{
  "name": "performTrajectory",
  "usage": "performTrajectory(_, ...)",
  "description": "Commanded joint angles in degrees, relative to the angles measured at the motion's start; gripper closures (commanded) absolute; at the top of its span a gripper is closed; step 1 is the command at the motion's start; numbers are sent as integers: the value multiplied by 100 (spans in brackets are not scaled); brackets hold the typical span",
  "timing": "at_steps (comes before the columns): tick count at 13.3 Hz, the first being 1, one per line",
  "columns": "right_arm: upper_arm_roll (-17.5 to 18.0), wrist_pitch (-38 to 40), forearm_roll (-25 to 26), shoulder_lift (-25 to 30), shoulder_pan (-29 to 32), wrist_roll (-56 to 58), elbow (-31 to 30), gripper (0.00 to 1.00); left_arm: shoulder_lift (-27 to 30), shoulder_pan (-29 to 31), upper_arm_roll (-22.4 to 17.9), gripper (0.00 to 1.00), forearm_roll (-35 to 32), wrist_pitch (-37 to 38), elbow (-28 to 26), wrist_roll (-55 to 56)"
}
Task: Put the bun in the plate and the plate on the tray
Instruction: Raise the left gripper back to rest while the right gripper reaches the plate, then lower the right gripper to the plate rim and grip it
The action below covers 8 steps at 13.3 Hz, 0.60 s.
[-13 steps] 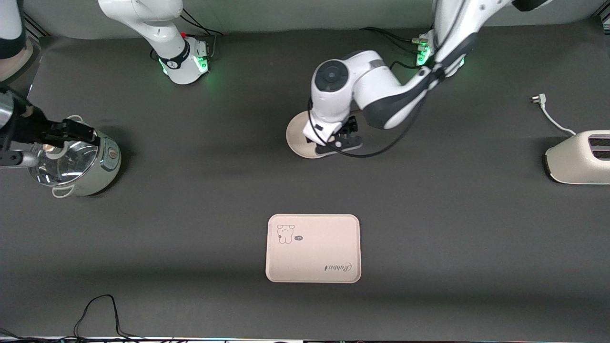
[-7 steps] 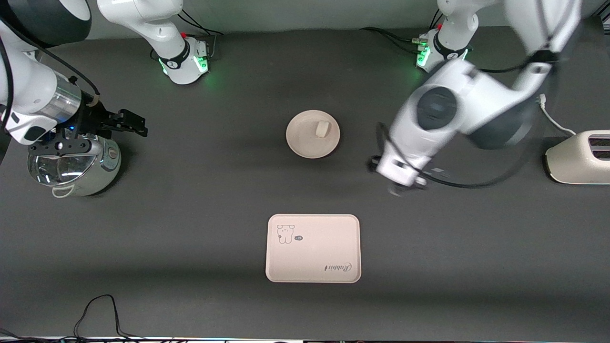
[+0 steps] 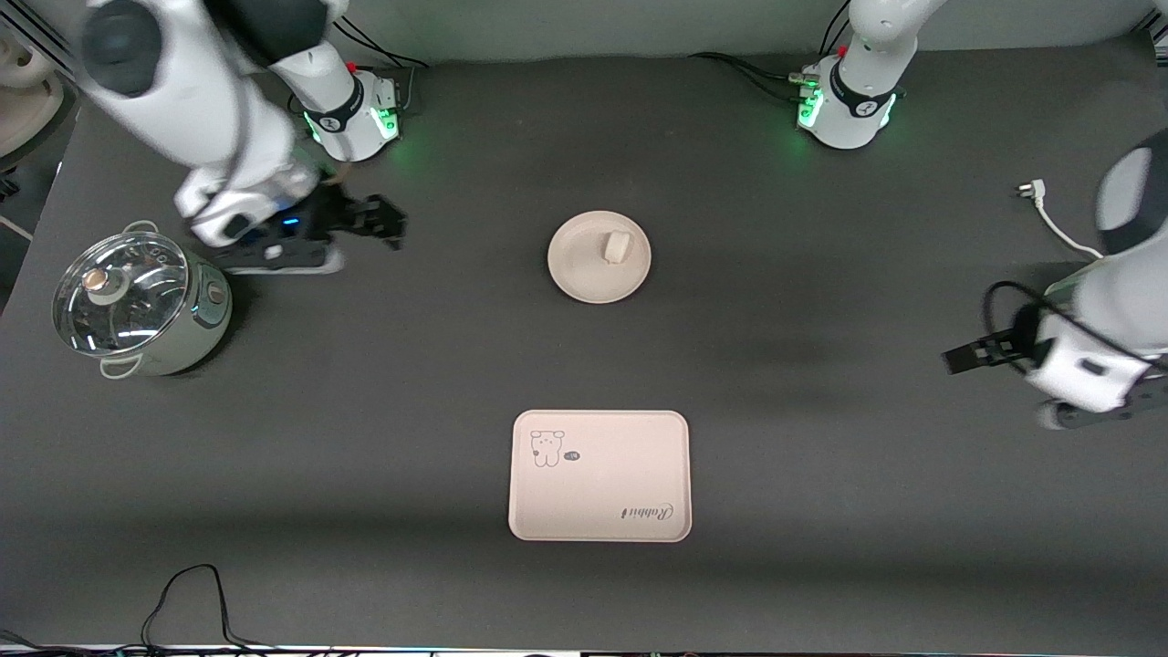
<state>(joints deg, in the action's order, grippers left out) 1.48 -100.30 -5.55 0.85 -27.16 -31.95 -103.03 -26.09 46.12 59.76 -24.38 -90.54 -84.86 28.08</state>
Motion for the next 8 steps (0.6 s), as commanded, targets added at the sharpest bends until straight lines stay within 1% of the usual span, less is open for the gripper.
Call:
performTrajectory(1, -52, -428, -25, -40, -893, -689, -209, 0, 393, 440, 79, 0, 20, 186, -110, -661)
performTrajectory(2, -43, -551, -60, -67, -1114, -908, -227, 0, 420, 633, 79, 0, 134, 203, -101, -951)
performTrajectory(3, -43, -674, -251, -94, -1281, -1171, -279, 0, 455, 818, 62, 0, 239, 195, -92, -1197)
performTrajectory(4, -25, -780, -445, -103, -1413, -1234, -366, 0, 481, 863, -17, 0, 275, 230, -49, -1513)
performTrajectory(5, 1, -824, -551, -59, -1423, -1226, -472, 0, 490, 742, -287, 0, 275, 421, 187, -1734)
performTrajectory(6, 10, -851, -587, -15, -1424, -1139, -612, 0, 490, 419, -647, 0, 345, 580, 407, -1840)
performTrajectory(7, 10, -990, -596, -23, -1432, -1008, -761, 0, 516, 189, -1024, 0, 589, 625, 600, -1998)
performTrajectory(8, 10, -1348, -605, -50, -1432, -876, -1024, 0, 630, -13, -1341, 0, 748, 591, 620, -2026)
